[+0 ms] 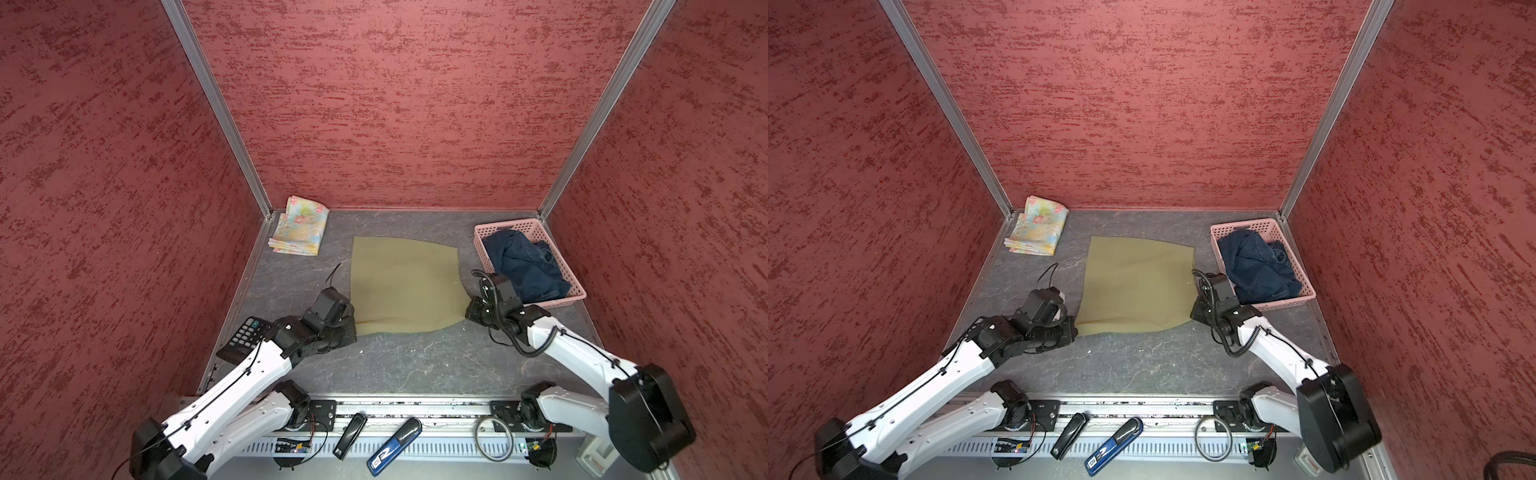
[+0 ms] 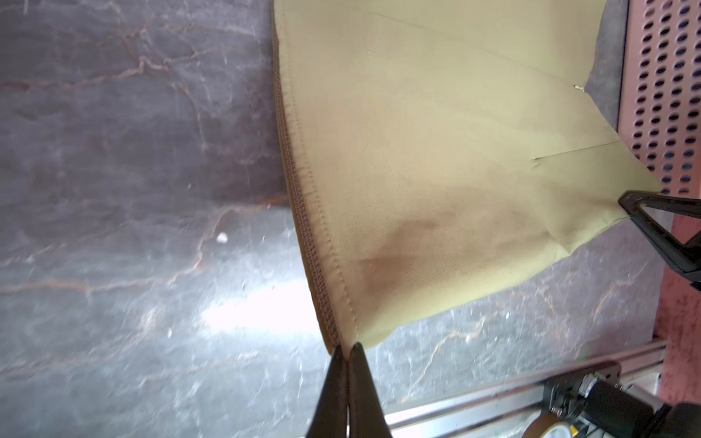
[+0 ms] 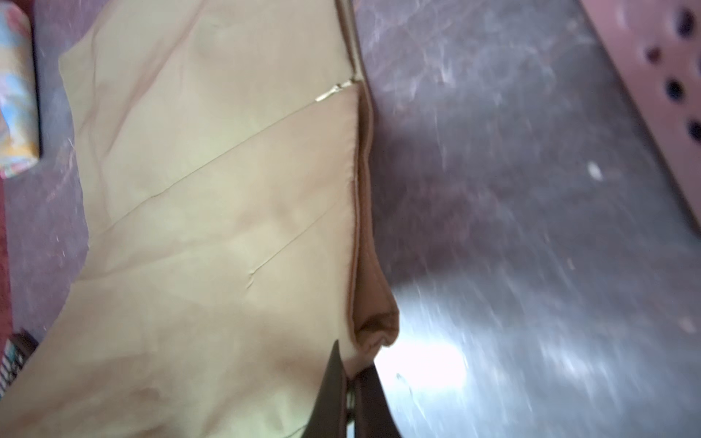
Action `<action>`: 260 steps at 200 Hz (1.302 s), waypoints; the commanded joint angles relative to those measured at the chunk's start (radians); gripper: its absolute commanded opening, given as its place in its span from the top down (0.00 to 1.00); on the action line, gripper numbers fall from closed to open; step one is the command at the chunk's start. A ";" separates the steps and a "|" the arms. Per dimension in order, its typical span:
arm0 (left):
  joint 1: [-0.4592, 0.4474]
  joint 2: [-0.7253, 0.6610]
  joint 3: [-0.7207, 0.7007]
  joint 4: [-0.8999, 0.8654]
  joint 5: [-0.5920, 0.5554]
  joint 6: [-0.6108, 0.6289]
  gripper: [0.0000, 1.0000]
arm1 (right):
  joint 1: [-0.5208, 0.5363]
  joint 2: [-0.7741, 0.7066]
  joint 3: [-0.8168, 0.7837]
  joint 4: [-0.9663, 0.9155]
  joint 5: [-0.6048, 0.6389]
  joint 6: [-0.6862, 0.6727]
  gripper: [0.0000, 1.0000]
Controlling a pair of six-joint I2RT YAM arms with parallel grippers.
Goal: Fold and stack skirts
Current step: Fold the skirt at the center of the table.
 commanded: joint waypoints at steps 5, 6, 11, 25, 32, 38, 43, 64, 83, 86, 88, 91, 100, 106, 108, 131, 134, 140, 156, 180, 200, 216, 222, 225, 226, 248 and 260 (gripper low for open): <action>0.000 -0.010 0.108 -0.113 -0.083 -0.012 1.00 | 0.013 -0.104 0.044 -0.183 0.082 0.043 1.00; 0.001 -0.006 0.113 -0.113 -0.083 -0.008 1.00 | 0.014 -0.105 0.050 -0.185 0.084 0.042 1.00; 0.008 0.007 0.141 -0.108 -0.084 0.009 1.00 | 0.014 -0.103 0.073 -0.204 0.087 0.039 1.00; 0.043 0.086 0.221 -0.086 -0.084 0.060 1.00 | 0.014 -0.071 0.143 -0.218 0.088 0.030 1.00; 0.068 0.129 0.255 -0.059 -0.069 0.093 1.00 | 0.013 -0.042 0.175 -0.206 0.077 0.029 1.00; 0.091 0.163 0.279 -0.031 -0.057 0.118 1.00 | 0.010 -0.014 0.198 -0.190 0.063 0.030 1.00; 0.116 0.191 0.295 -0.008 -0.043 0.134 1.00 | 0.009 0.014 0.218 -0.173 0.050 0.030 1.00; 0.226 0.311 0.354 0.095 0.038 0.209 1.00 | 0.001 0.147 0.313 -0.116 0.020 0.010 1.00; 0.294 0.421 0.411 0.153 0.074 0.263 1.00 | -0.021 0.260 0.412 -0.096 0.003 -0.017 1.00; 0.301 0.437 0.420 0.162 0.076 0.270 1.00 | -0.027 0.278 0.428 -0.094 -0.002 -0.022 1.00; 0.307 0.447 0.425 0.165 0.076 0.275 1.00 | -0.031 0.289 0.436 -0.091 -0.008 -0.024 1.00; 0.314 0.463 0.437 0.169 0.077 0.281 1.00 | -0.036 0.303 0.450 -0.087 -0.014 -0.027 1.00; 0.336 0.502 0.462 0.185 0.089 0.295 1.00 | -0.057 0.357 0.482 -0.072 -0.035 -0.029 1.00; 0.352 0.527 0.473 0.207 0.098 0.307 1.00 | -0.073 0.385 0.498 -0.062 -0.056 -0.030 1.00; 0.356 0.538 0.476 0.214 0.100 0.309 1.00 | -0.078 0.393 0.503 -0.057 -0.063 -0.030 1.00; 0.403 0.661 0.541 0.262 0.111 0.339 1.00 | -0.119 0.492 0.568 -0.039 -0.088 -0.049 1.00; 0.407 0.676 0.550 0.266 0.107 0.342 1.00 | -0.123 0.505 0.577 -0.039 -0.089 -0.053 1.00; 0.417 0.711 0.569 0.274 0.112 0.344 1.00 | -0.131 0.531 0.592 -0.036 -0.092 -0.058 1.00; 0.437 0.801 0.621 0.302 0.117 0.356 1.00 | -0.148 0.600 0.628 -0.017 -0.110 -0.061 1.00; 0.453 0.964 0.722 0.336 0.107 0.375 1.00 | -0.170 0.679 0.669 0.026 -0.125 -0.041 1.00; 0.457 1.104 0.839 0.329 0.102 0.385 1.00 | -0.179 0.737 0.722 0.036 -0.124 -0.033 1.00; 0.460 1.195 0.912 0.329 0.094 0.380 1.00 | -0.190 0.781 0.768 0.041 -0.120 -0.027 0.92; 0.461 1.223 0.939 0.332 0.095 0.376 0.99 | -0.196 0.793 0.783 0.047 -0.122 -0.026 0.82; 0.462 1.236 0.955 0.330 0.096 0.375 0.94 | -0.199 0.801 0.793 0.047 -0.125 -0.028 0.77; 0.461 1.241 0.960 0.328 0.095 0.374 0.91 | -0.201 0.803 0.797 0.047 -0.126 -0.030 0.74; 0.461 1.284 1.068 0.277 0.053 0.361 0.31 | -0.204 0.790 0.863 0.013 -0.082 -0.071 0.37; 0.455 1.244 1.072 0.294 0.029 0.369 0.11 | -0.204 0.734 0.849 0.032 -0.065 -0.101 0.23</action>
